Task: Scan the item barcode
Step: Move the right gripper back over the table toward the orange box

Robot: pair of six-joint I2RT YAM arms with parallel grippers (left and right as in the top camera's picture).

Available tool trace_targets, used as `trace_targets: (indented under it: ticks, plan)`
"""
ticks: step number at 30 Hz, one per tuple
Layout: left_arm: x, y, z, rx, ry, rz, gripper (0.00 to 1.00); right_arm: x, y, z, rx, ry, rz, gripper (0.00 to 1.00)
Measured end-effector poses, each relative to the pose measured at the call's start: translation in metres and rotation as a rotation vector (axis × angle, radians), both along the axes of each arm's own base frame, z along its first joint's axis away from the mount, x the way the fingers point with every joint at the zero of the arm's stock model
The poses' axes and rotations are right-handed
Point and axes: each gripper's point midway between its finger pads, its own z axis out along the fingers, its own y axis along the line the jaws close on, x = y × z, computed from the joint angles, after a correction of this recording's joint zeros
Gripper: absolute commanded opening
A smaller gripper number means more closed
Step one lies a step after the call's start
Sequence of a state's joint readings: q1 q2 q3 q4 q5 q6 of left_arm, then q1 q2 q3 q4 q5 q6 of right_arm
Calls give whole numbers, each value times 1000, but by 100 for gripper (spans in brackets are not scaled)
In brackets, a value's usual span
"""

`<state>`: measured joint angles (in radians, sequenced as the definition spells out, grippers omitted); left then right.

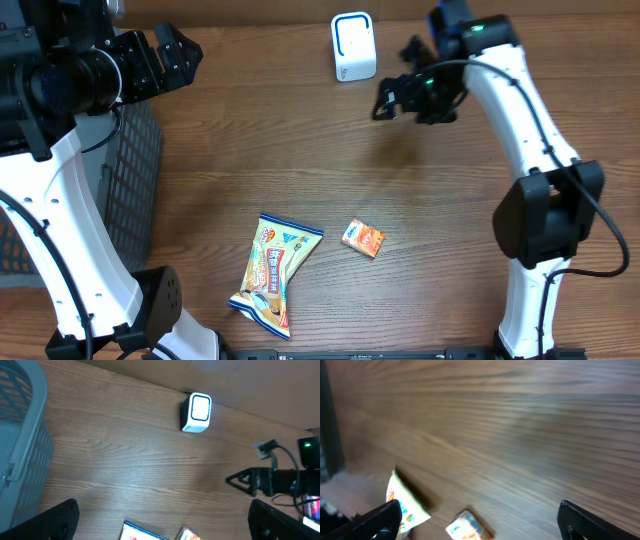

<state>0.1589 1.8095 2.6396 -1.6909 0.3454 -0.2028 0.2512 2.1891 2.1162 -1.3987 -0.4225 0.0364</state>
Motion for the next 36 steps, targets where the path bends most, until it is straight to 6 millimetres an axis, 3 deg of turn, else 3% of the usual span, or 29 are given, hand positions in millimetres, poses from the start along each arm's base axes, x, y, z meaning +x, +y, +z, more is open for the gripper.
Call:
trace_targets:
  ticks: [5, 9, 14, 16, 19, 20, 21, 22, 23, 25, 30, 36]
  plan:
    - [0, 0, 0, 0, 0, 0, 100, -25, 52, 5, 64, 20, 112, 100]
    - [0, 0, 0, 0, 0, 0, 100, -36, 69, 7, 85, 28, 151, 100]
    - [0, 0, 0, 0, 0, 0, 100, -36, 44, -8, -64, 36, 128, 100]
    - [0, 0, 0, 0, 0, 0, 100, -40, 36, -19, -111, 57, 124, 96]
    - [0, 0, 0, 0, 0, 0, 100, -55, 25, -41, -163, 119, 141, 91]
    - [0, 0, 0, 0, 0, 0, 100, -70, 18, -57, -193, 172, 168, 90]
    - [0, 0, 0, 0, 0, 0, 100, -76, 16, -65, -204, 193, 186, 86]
    - [0, 0, 0, 0, 0, 0, 100, -87, 14, -75, -220, 222, 214, 76]
    - [0, 0, 0, 0, 0, 0, 100, -97, 12, -85, -231, 247, 242, 65]
    - [0, 0, 0, 0, 1, 0, 100, -114, 14, -101, -247, 277, 293, 61]
    - [0, 0, 0, 0, 0, 0, 100, -135, 20, -127, -262, 288, 368, 59]
    - [0, 0, 0, 0, 0, 0, 100, -150, 22, -130, -277, 321, 401, 56]
